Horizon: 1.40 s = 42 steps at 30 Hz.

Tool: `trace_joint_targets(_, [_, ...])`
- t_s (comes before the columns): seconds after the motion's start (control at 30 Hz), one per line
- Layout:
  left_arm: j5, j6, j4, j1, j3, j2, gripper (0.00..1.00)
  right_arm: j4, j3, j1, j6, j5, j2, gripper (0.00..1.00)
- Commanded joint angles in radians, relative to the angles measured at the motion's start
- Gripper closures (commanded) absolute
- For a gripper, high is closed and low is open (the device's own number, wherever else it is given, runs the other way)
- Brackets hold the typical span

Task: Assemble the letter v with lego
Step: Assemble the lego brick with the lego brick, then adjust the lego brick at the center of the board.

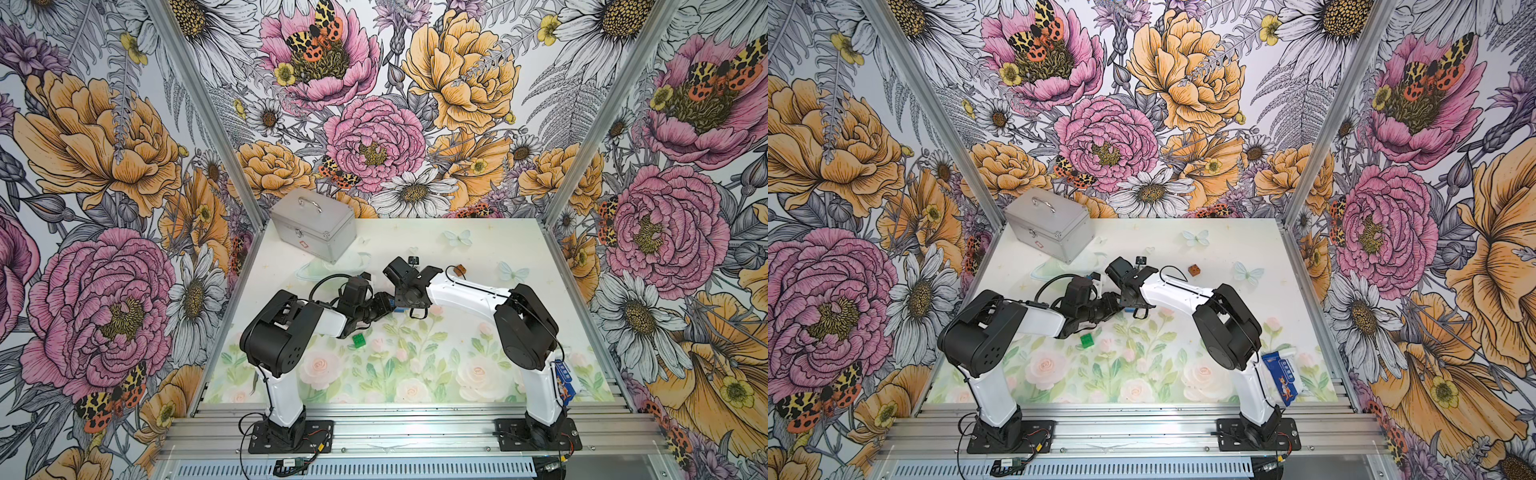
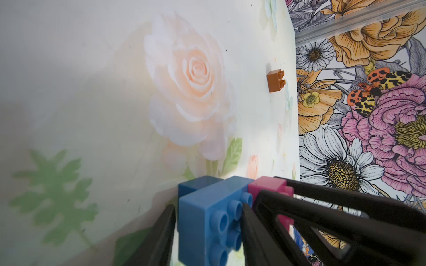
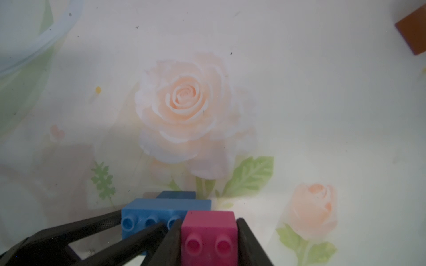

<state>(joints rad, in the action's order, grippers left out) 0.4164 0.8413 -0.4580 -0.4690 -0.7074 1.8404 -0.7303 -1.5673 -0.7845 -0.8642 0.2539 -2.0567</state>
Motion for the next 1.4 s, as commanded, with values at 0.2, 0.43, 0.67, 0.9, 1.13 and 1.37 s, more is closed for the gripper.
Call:
trace_joint_targets(0.2, [-0.005, -0.017, 0.209, 0.011, 0.066, -0.01, 0.44, -0.043, 0.004, 0.012, 0.023, -0.049, 0.009, 0.5])
trace_joint_targets(0.43, [-0.013, -0.033, 0.273, 0.029, 0.073, -0.115, 0.28, -0.044, 0.005, 0.014, 0.039, -0.064, 0.076, 0.45])
trace_joint_targets(0.67, [-0.048, -0.079, 0.417, 0.08, 0.09, -0.244, 0.17, -0.042, 0.04, 0.012, 0.049, -0.075, 0.145, 0.4])
trace_joint_targets(0.9, [-0.166, -0.163, 0.7, 0.099, 0.099, -0.482, 0.14, 0.173, 0.208, 0.027, 0.076, -0.252, 0.289, 0.34])
trace_joint_targets(1.13, [-0.196, -0.149, 0.817, 0.115, 0.19, -0.737, 0.11, 1.057, 0.75, 0.066, -0.152, -0.479, 0.462, 0.24])
trace_joint_targets(1.37, [-0.202, -0.133, 0.863, 0.108, 0.221, -0.817, 0.11, 1.598, 1.025, 0.084, -0.34, -0.384, 0.407, 0.15])
